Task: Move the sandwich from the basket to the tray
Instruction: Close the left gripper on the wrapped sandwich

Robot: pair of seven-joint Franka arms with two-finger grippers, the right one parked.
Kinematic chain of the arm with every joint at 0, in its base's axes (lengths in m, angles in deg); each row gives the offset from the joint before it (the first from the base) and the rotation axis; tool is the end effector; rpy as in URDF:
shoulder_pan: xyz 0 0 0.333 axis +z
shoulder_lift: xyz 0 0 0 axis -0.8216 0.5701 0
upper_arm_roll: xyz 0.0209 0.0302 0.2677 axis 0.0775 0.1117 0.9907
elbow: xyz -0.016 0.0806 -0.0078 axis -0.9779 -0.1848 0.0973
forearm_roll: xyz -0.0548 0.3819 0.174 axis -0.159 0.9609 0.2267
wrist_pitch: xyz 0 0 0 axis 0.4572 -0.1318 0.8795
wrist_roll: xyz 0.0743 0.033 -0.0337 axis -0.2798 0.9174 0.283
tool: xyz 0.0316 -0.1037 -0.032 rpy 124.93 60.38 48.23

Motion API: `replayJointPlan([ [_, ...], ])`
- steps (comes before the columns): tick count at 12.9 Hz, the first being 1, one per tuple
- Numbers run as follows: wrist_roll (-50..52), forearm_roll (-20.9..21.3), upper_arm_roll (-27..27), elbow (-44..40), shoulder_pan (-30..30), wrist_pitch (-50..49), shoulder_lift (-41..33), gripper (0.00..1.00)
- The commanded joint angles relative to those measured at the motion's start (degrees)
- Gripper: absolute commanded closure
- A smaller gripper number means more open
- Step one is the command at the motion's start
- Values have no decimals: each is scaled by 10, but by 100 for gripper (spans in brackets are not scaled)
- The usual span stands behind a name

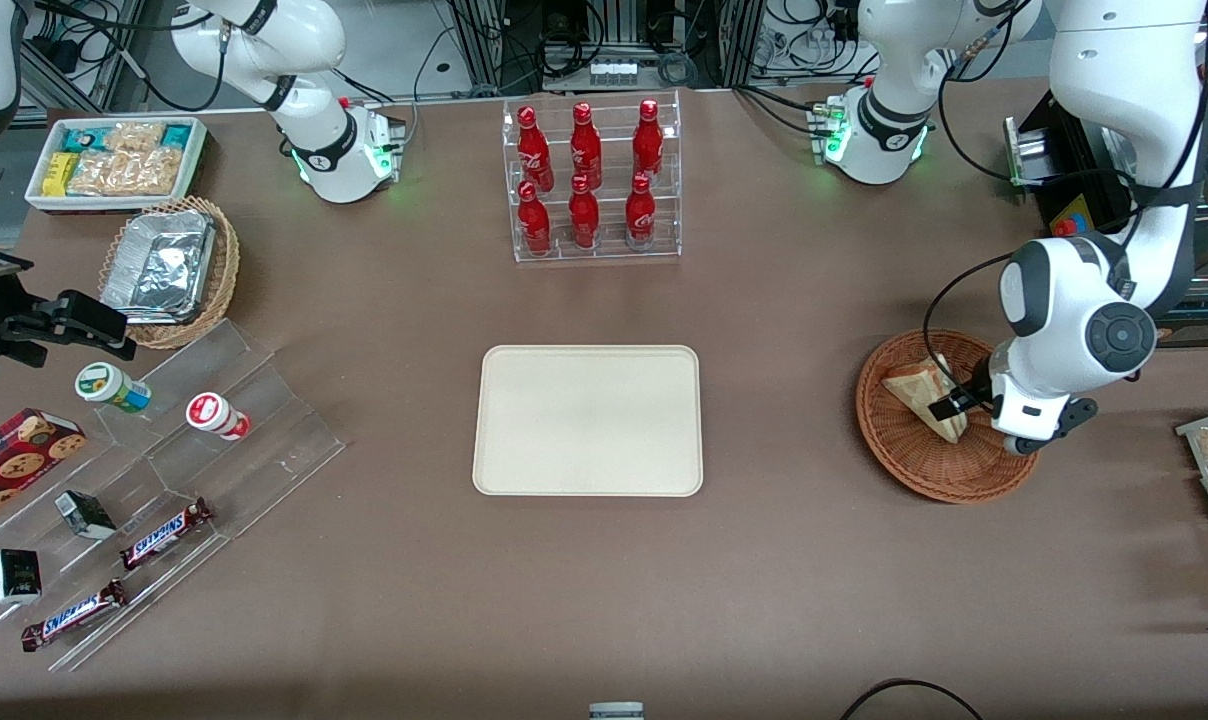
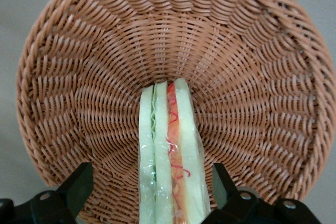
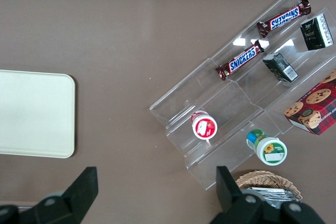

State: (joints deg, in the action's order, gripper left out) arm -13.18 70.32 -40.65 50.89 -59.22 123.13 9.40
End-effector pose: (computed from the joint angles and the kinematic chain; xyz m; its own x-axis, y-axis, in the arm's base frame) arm 0.5621 0.0126 0.1809 0.8640 0.4905 -0.1134 0.4826 -0.8711 -0.0912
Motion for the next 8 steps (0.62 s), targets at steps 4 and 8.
replayJointPlan([
  [4,43,-7,3,46,-16,57,2,0],
  [8,45,-7,2,48,-19,55,5,21],
])
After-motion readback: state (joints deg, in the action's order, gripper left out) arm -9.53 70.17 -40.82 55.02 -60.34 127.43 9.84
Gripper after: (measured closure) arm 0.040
